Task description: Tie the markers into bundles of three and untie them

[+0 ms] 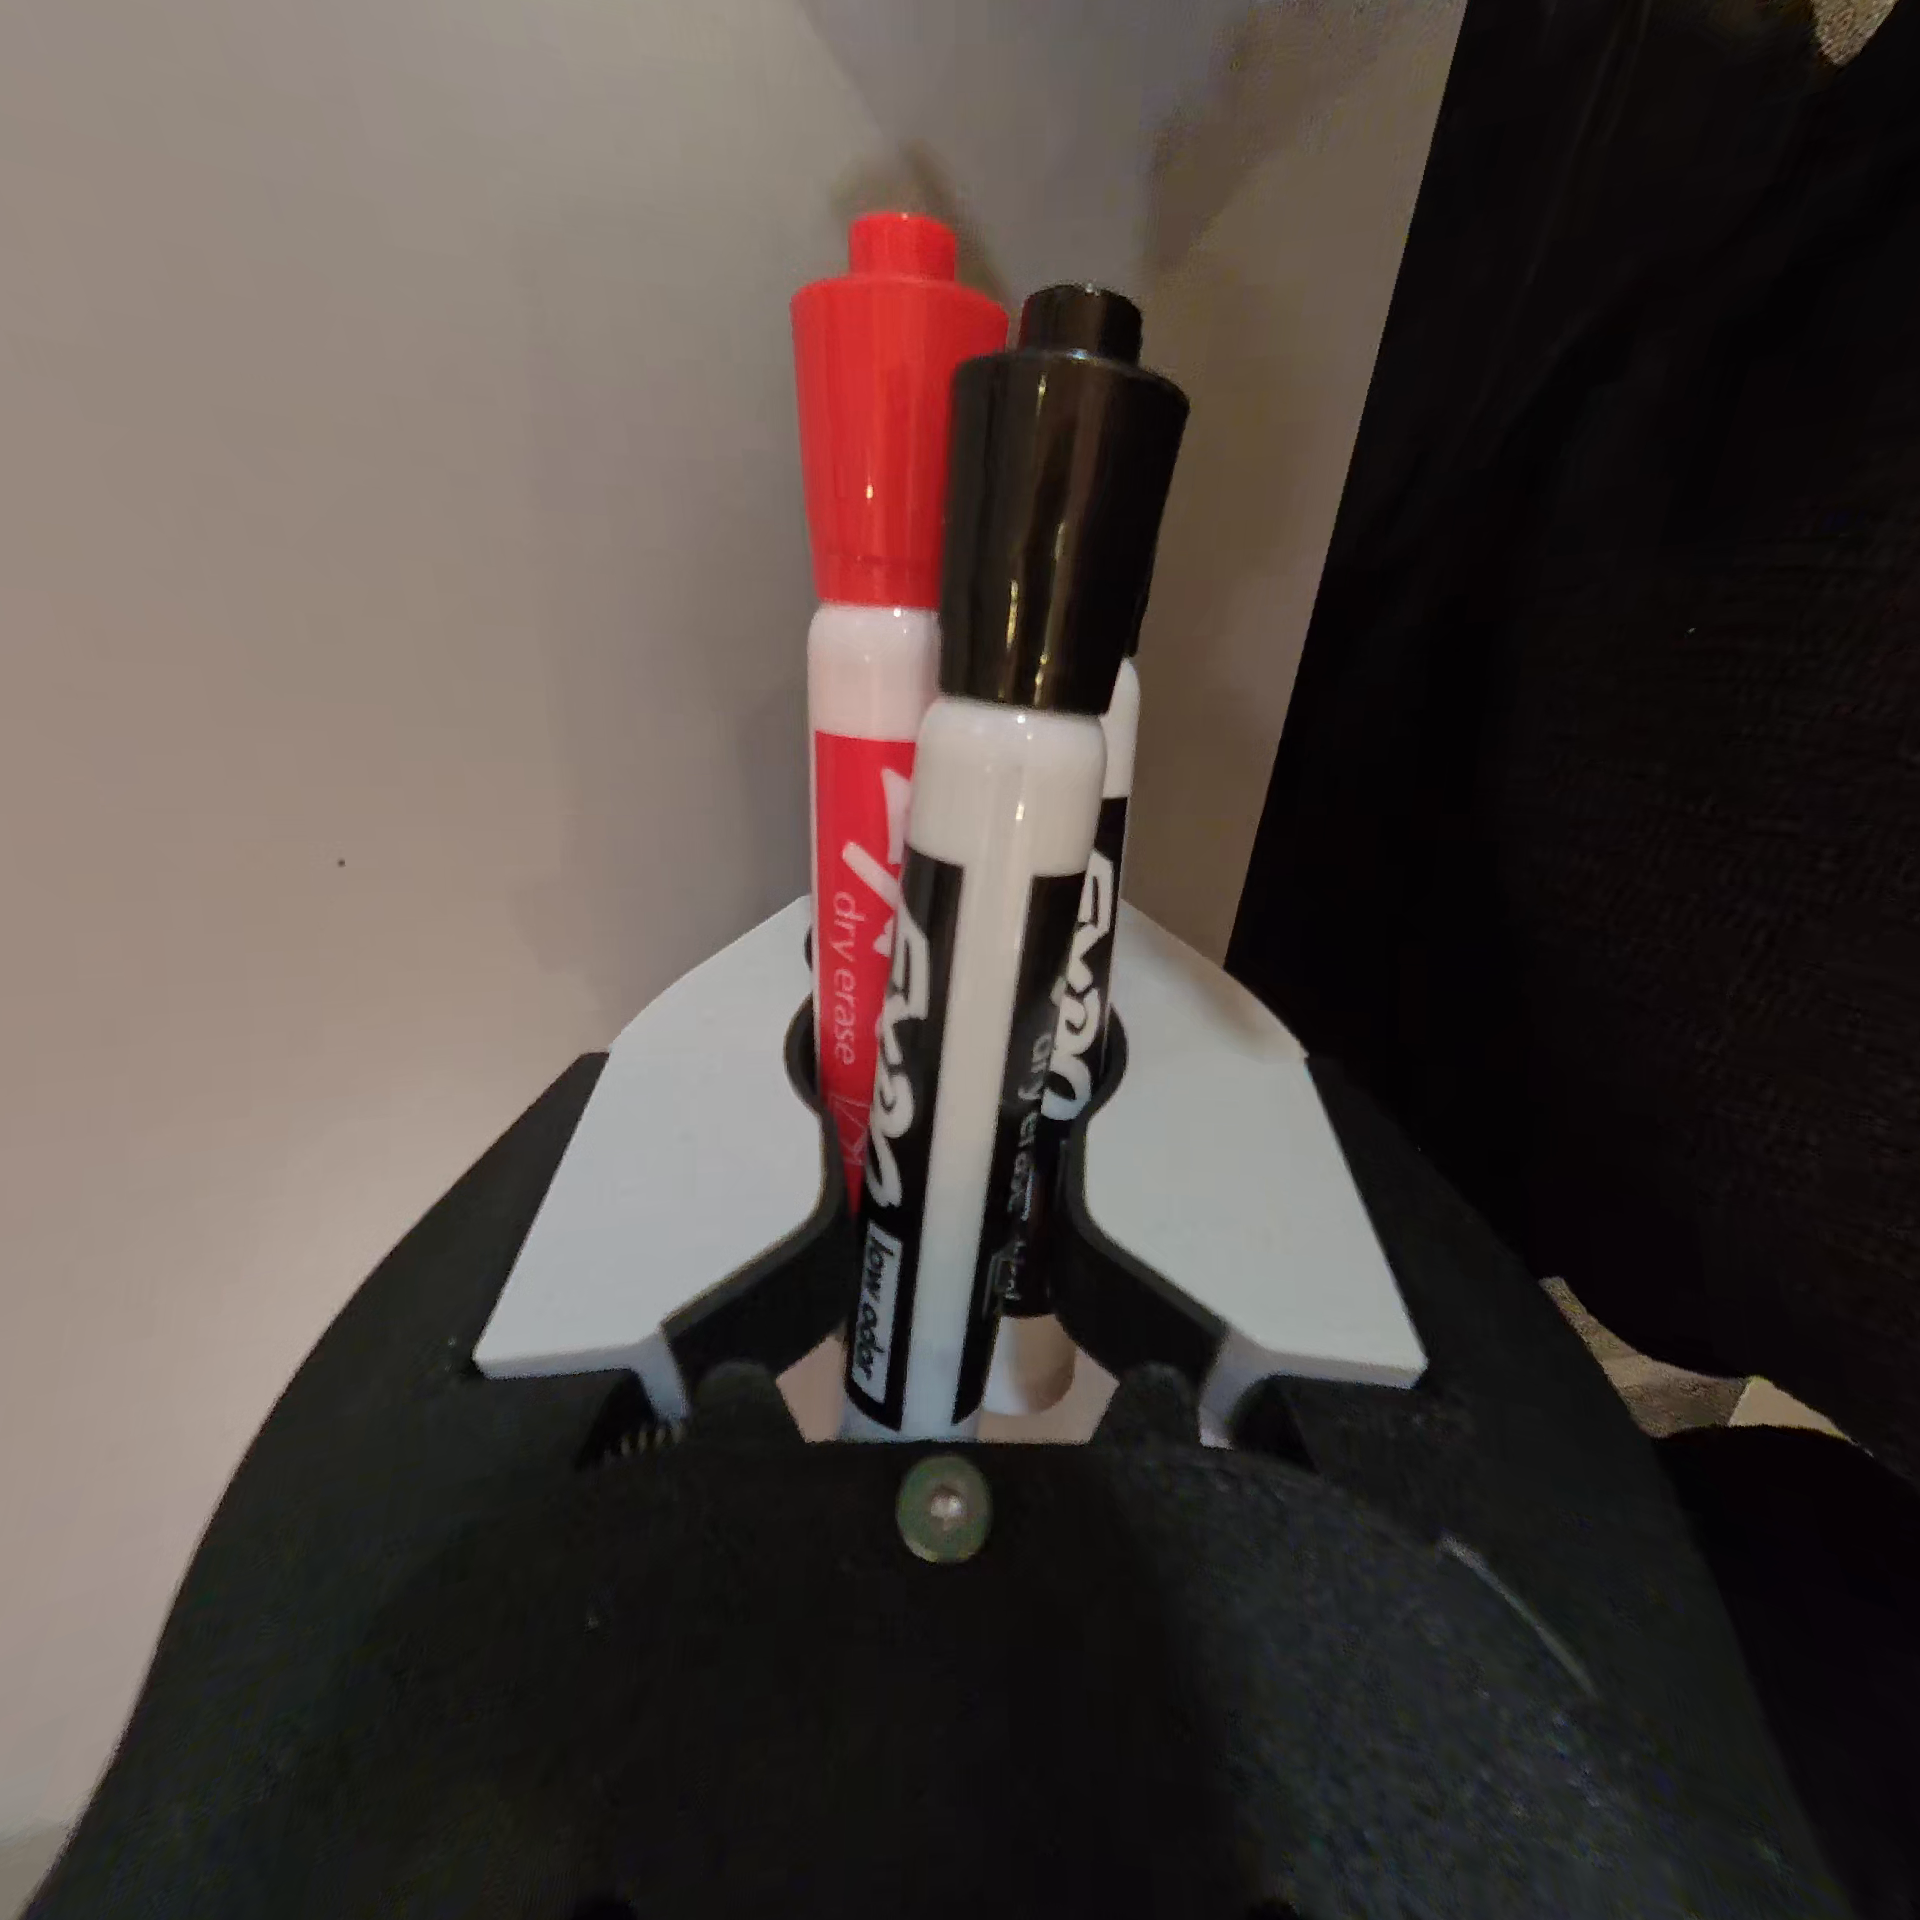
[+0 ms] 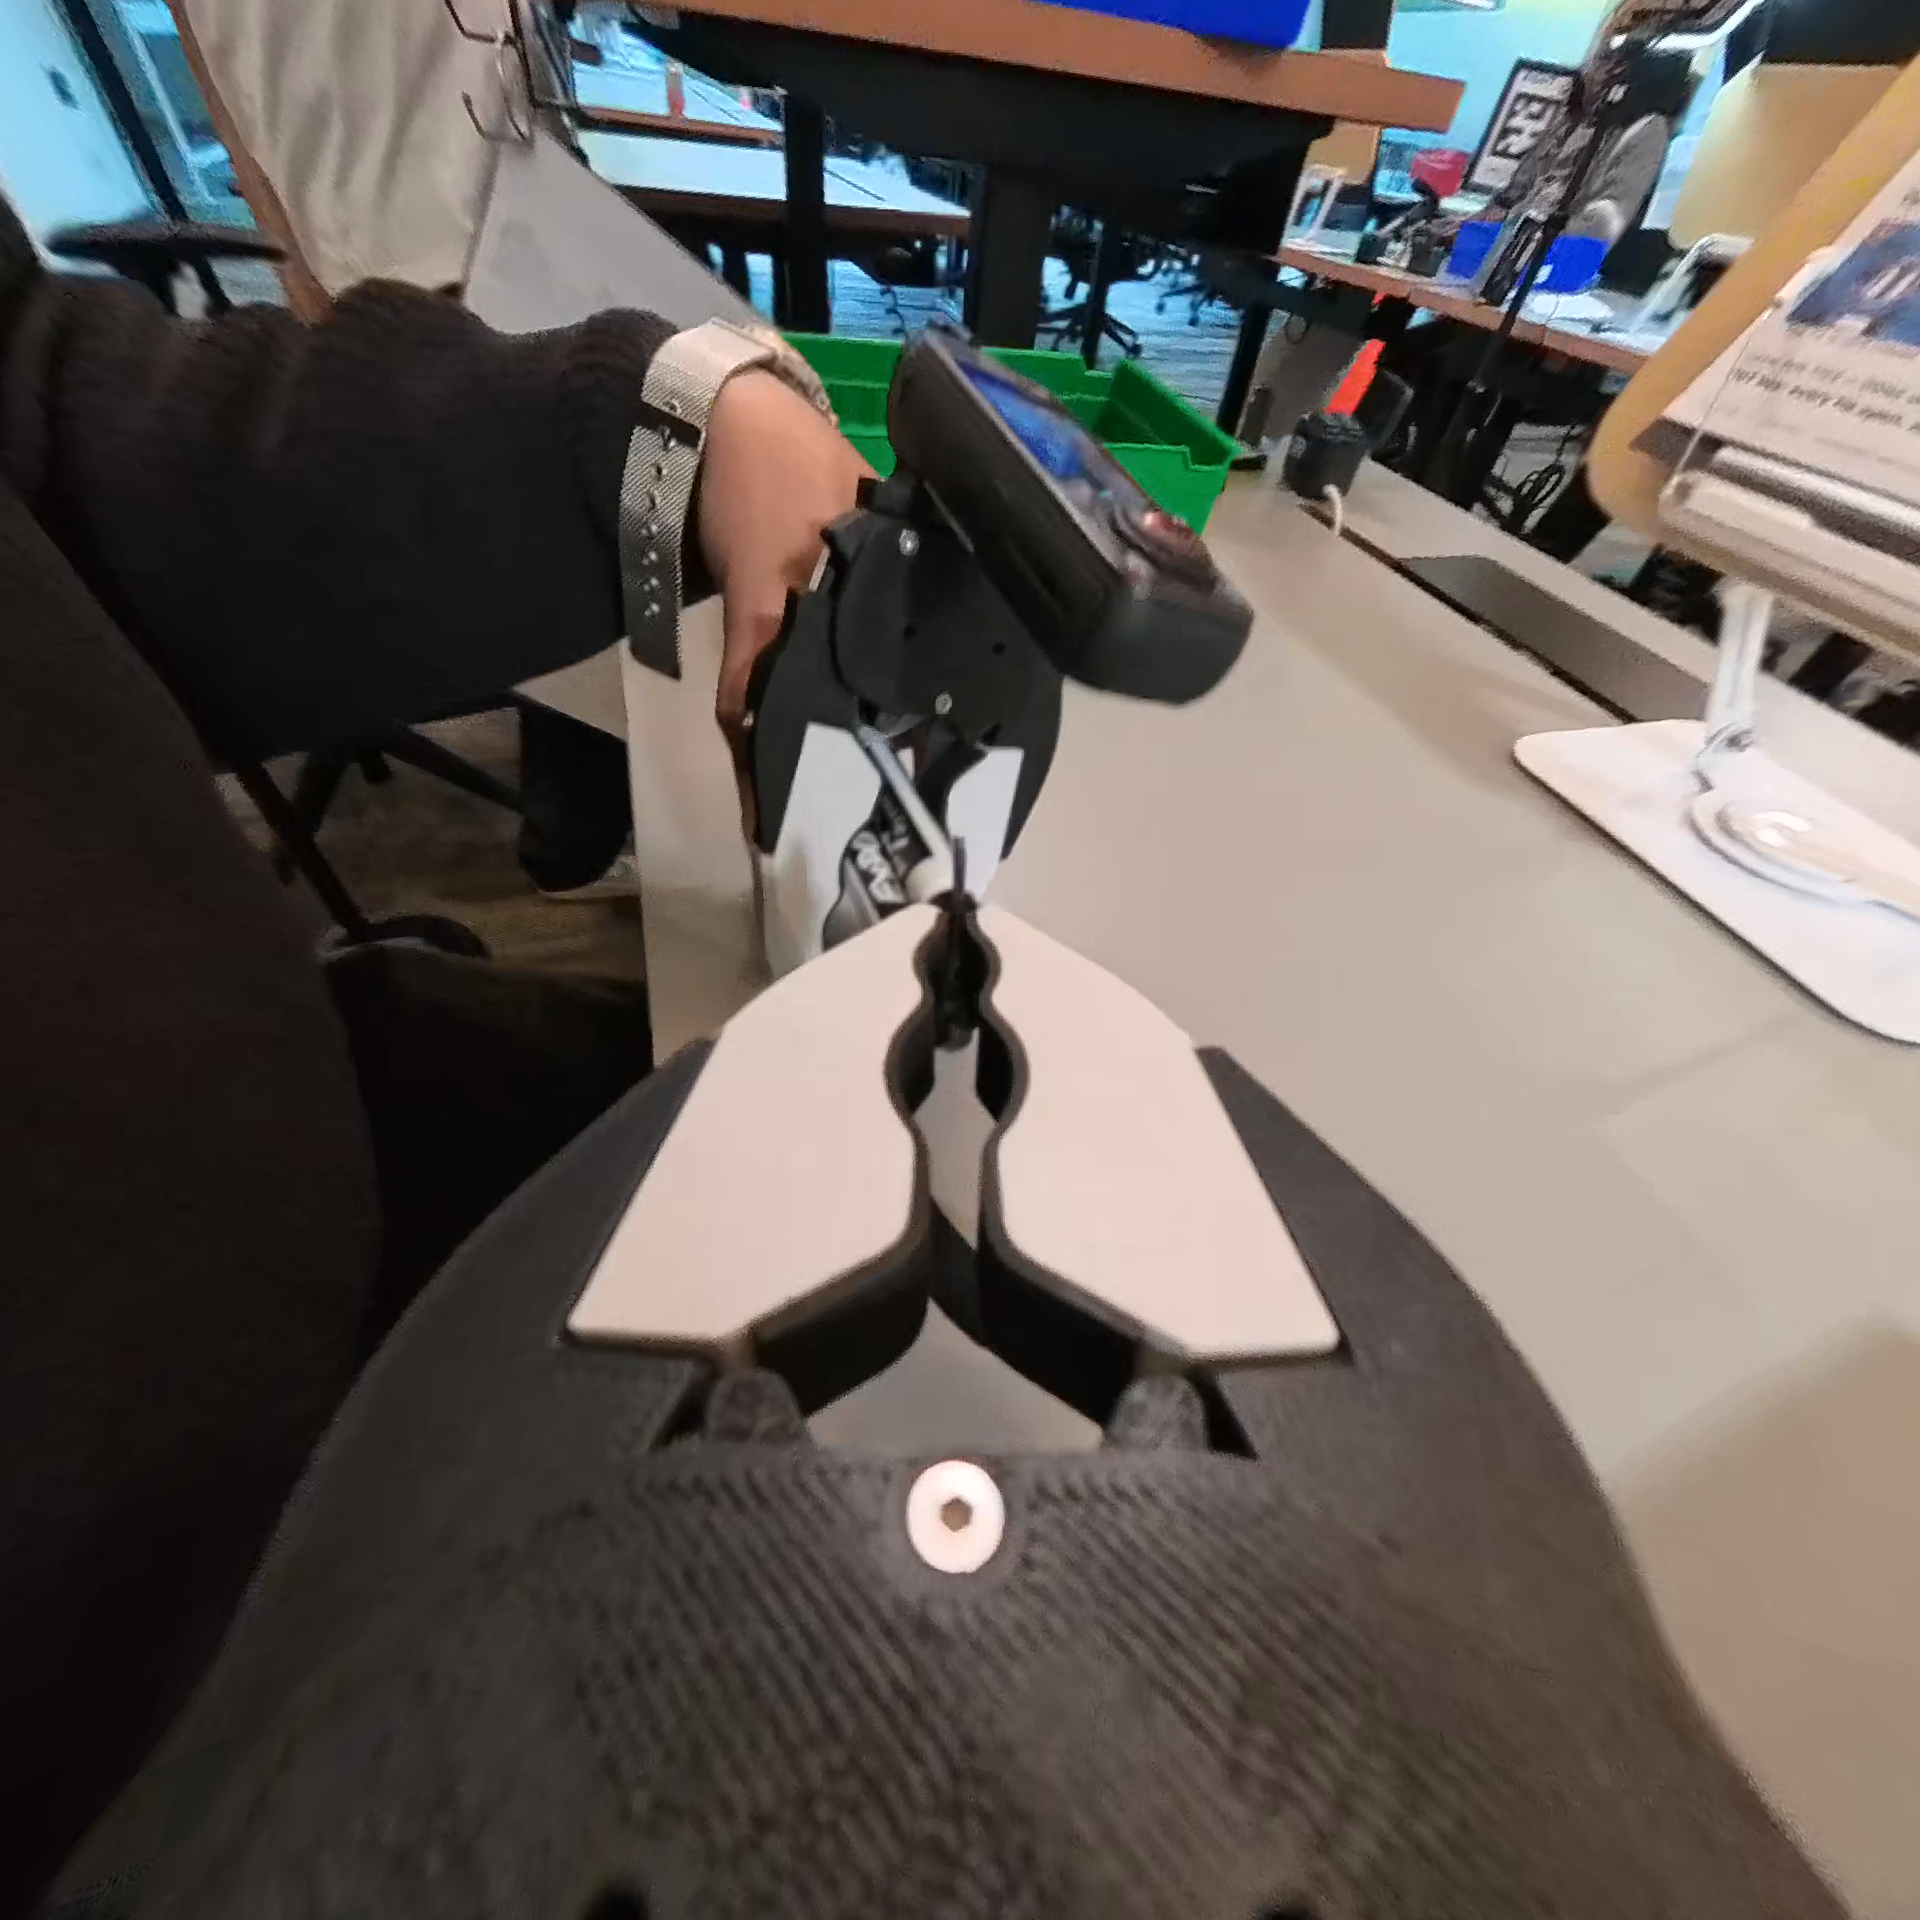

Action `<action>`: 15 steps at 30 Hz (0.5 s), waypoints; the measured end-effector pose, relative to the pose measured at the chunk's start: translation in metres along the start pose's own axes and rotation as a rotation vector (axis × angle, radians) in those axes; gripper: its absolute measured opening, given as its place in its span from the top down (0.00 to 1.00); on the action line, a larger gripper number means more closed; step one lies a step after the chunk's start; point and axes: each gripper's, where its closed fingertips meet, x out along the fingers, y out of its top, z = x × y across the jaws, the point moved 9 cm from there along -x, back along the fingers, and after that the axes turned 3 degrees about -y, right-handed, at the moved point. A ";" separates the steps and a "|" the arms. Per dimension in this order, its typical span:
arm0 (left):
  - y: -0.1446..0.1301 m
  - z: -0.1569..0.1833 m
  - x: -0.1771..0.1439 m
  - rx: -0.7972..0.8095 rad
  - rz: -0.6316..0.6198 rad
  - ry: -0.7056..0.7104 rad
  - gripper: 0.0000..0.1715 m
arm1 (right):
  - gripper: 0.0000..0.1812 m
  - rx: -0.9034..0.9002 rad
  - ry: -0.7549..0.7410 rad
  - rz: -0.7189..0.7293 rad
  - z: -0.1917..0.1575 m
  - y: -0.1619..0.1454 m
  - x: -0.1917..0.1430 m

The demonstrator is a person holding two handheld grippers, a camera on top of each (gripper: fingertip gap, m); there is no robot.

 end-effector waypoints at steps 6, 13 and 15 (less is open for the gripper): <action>0.012 -0.014 -0.013 0.016 -0.011 -0.026 0.75 | 0.99 -0.062 0.023 -0.029 -0.002 -0.016 0.008; 0.033 -0.028 -0.006 0.031 -0.054 -0.062 0.75 | 0.99 -0.237 0.025 0.008 -0.014 -0.014 0.032; 0.036 -0.027 -0.003 0.046 -0.047 -0.081 0.75 | 0.99 -0.248 -0.002 -0.001 -0.010 -0.018 0.038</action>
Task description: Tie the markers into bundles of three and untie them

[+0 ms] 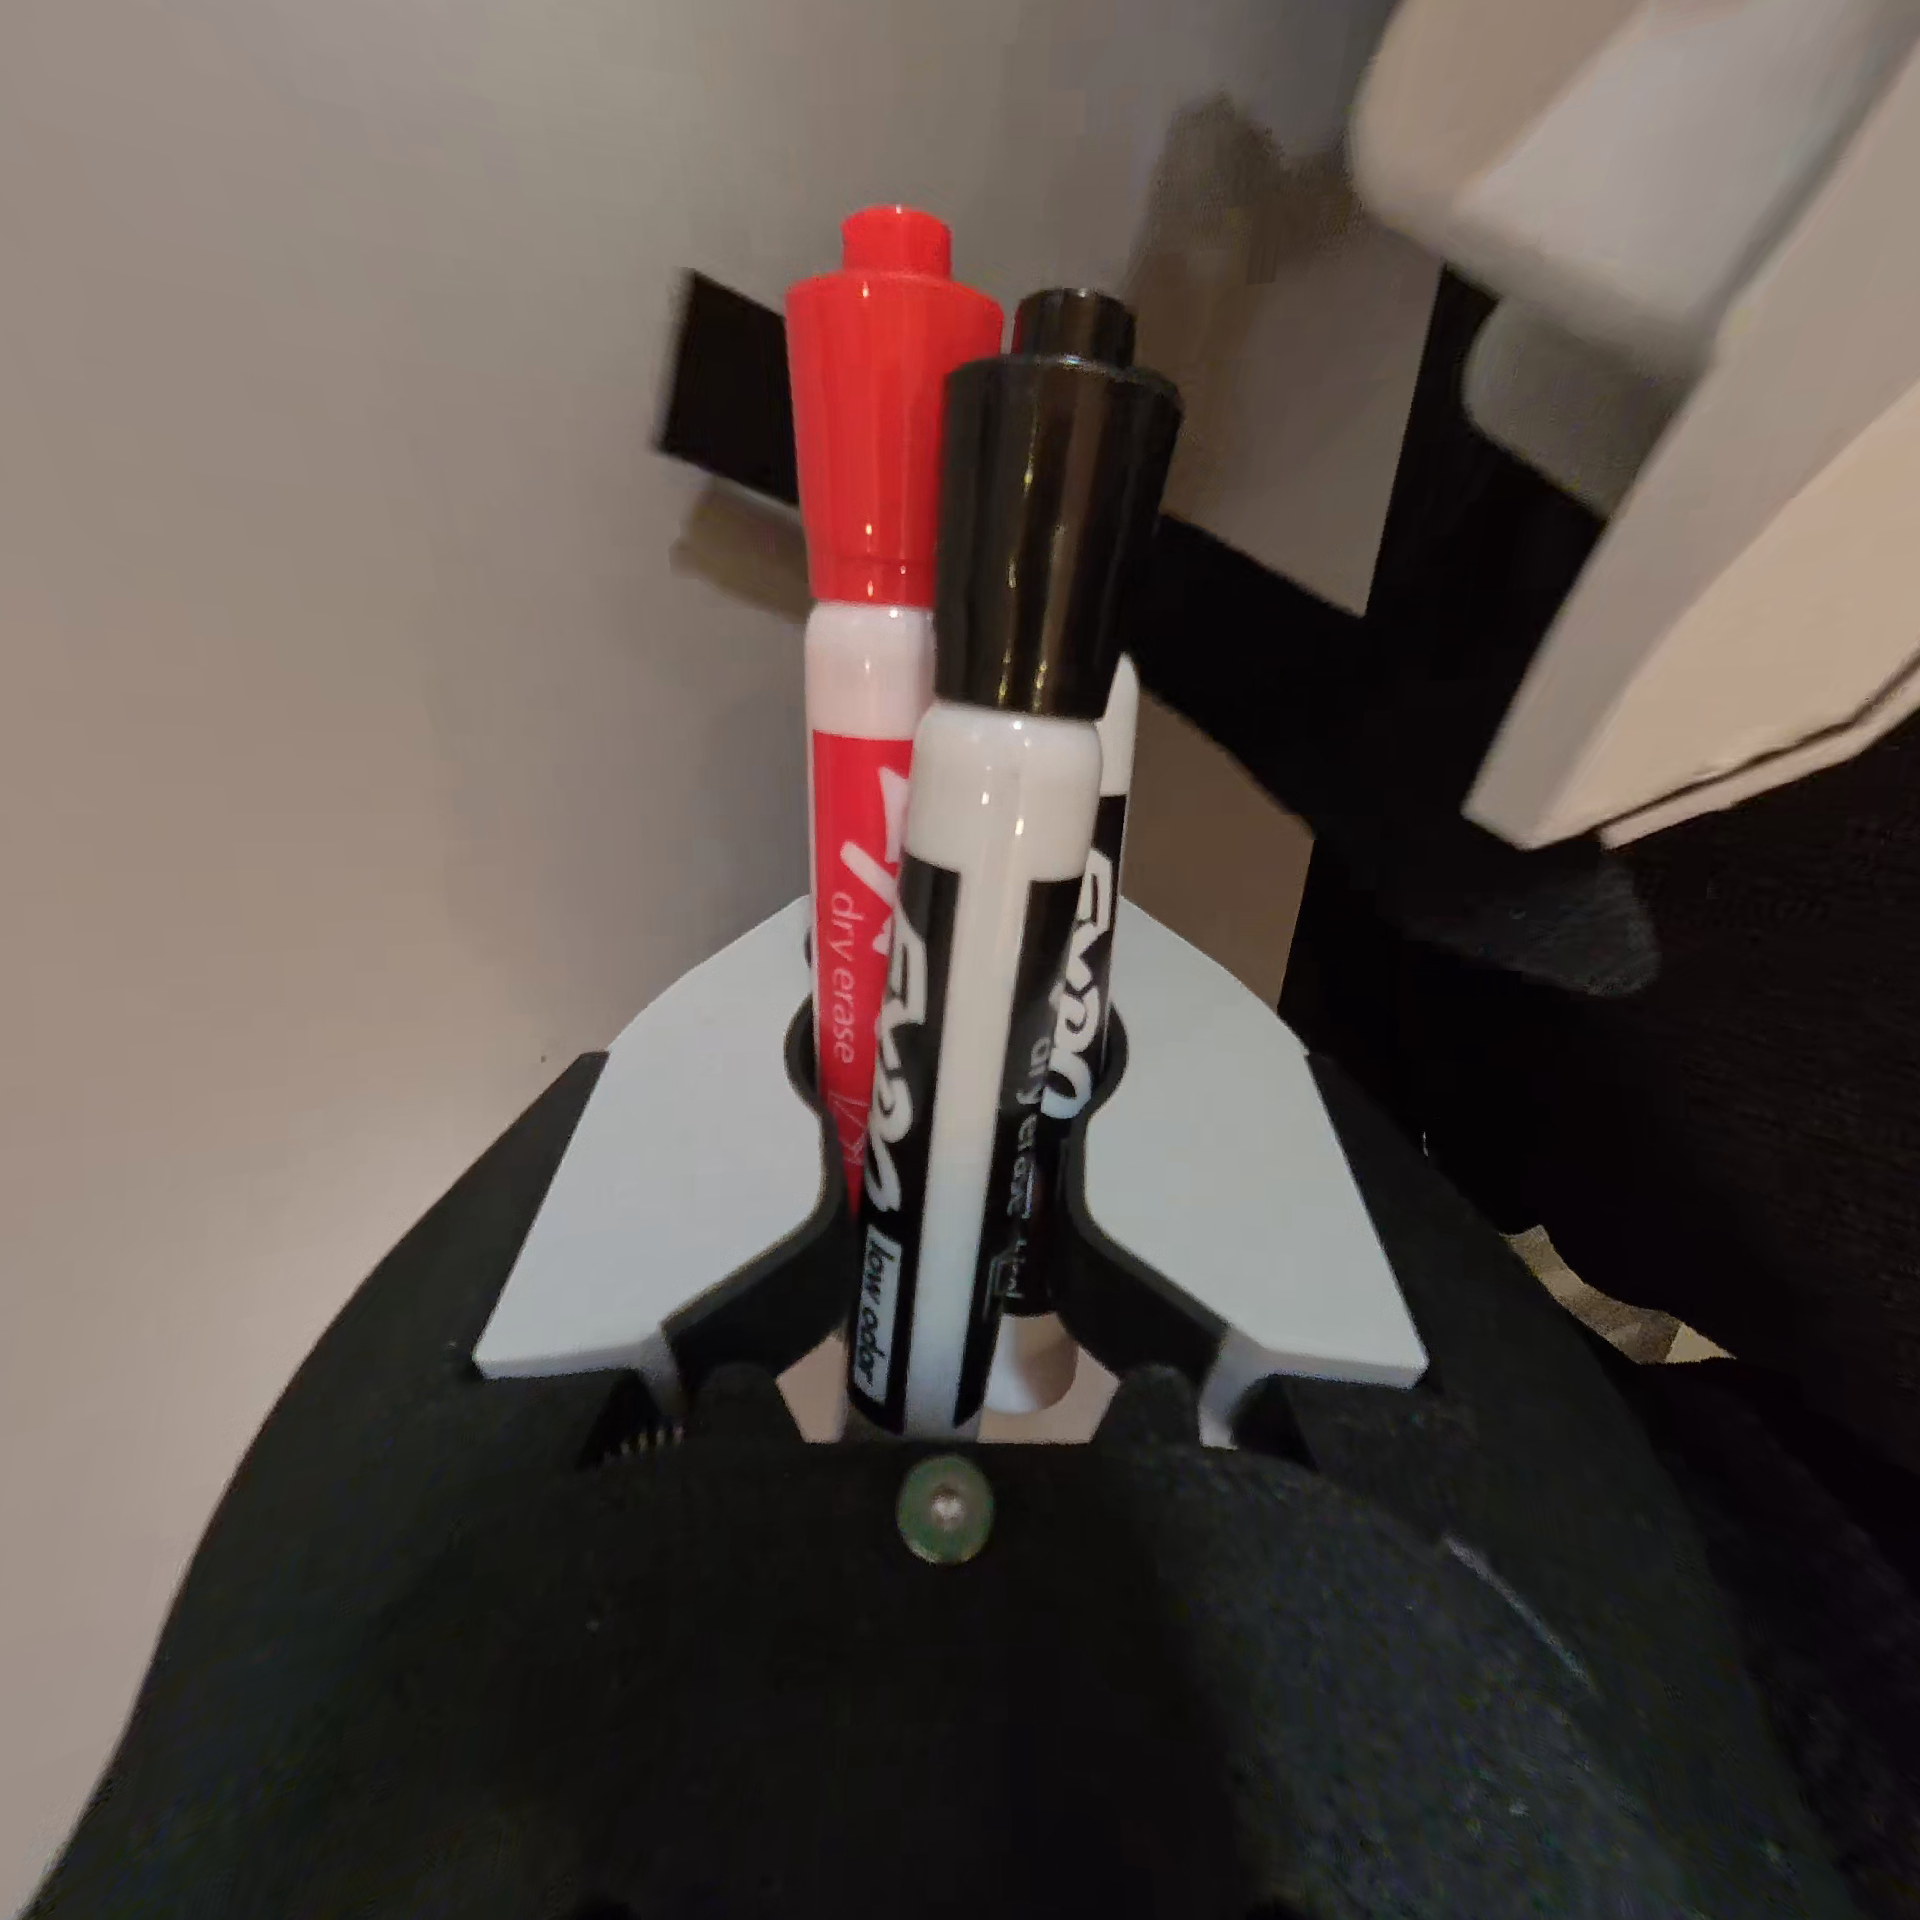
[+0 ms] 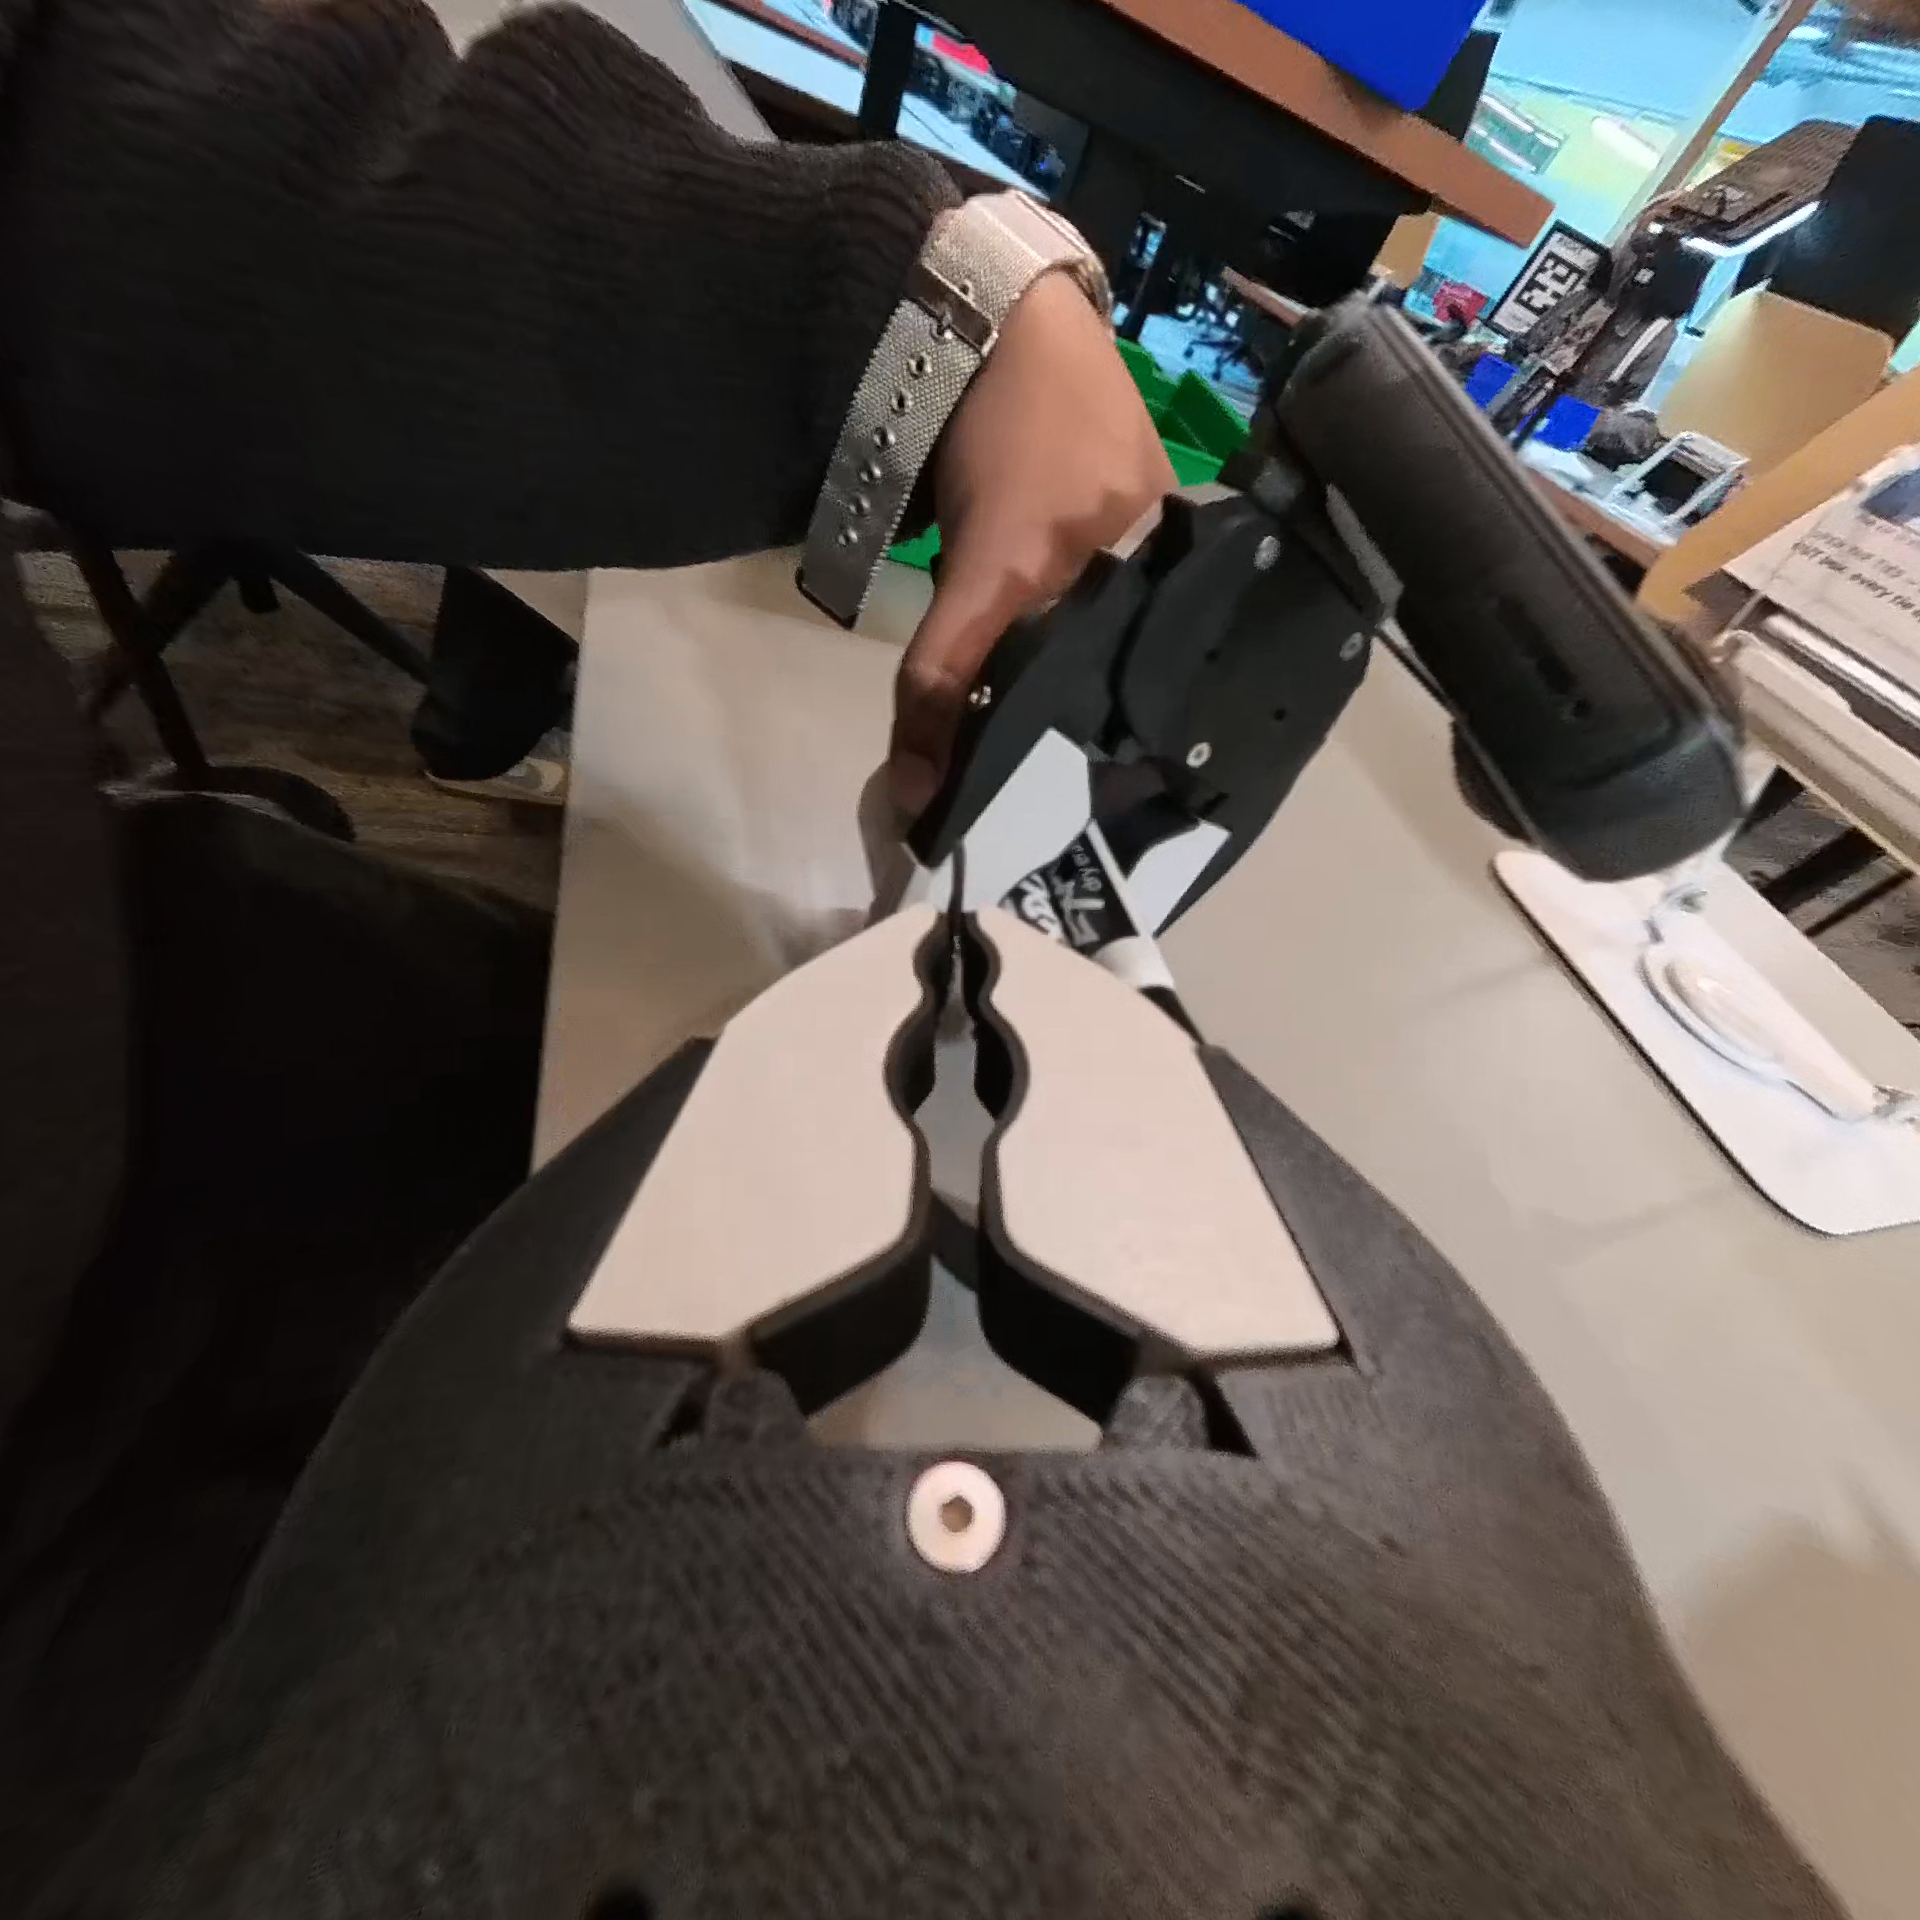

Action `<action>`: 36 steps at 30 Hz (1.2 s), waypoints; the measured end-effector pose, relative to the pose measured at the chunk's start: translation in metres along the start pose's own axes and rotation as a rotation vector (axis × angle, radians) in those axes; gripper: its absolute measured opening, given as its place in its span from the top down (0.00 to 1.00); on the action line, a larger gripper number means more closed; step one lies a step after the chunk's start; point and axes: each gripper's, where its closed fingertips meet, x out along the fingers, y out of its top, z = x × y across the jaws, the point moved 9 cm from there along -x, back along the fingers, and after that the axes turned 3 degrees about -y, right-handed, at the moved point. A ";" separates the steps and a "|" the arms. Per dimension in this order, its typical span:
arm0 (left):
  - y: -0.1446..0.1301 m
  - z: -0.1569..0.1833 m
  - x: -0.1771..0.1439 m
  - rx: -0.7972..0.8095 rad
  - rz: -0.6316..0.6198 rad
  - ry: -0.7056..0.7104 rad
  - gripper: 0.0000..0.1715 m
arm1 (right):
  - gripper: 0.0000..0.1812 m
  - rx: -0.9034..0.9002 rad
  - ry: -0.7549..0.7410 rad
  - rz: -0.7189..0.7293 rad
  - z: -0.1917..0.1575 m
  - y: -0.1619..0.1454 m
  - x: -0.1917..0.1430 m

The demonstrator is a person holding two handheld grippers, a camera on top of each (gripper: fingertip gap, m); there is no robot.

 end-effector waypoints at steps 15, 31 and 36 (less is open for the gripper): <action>-0.001 0.008 0.012 0.022 0.001 -0.032 0.75 | 0.99 0.224 -0.157 -0.027 0.019 0.002 0.015; -0.031 -0.005 -0.004 -0.082 0.028 0.012 0.75 | 0.68 0.734 -0.182 -0.109 0.015 -0.024 -0.041; -0.036 -0.009 -0.007 -0.106 0.033 0.016 0.75 | 0.72 0.893 -0.066 -0.355 -0.003 -0.053 -0.024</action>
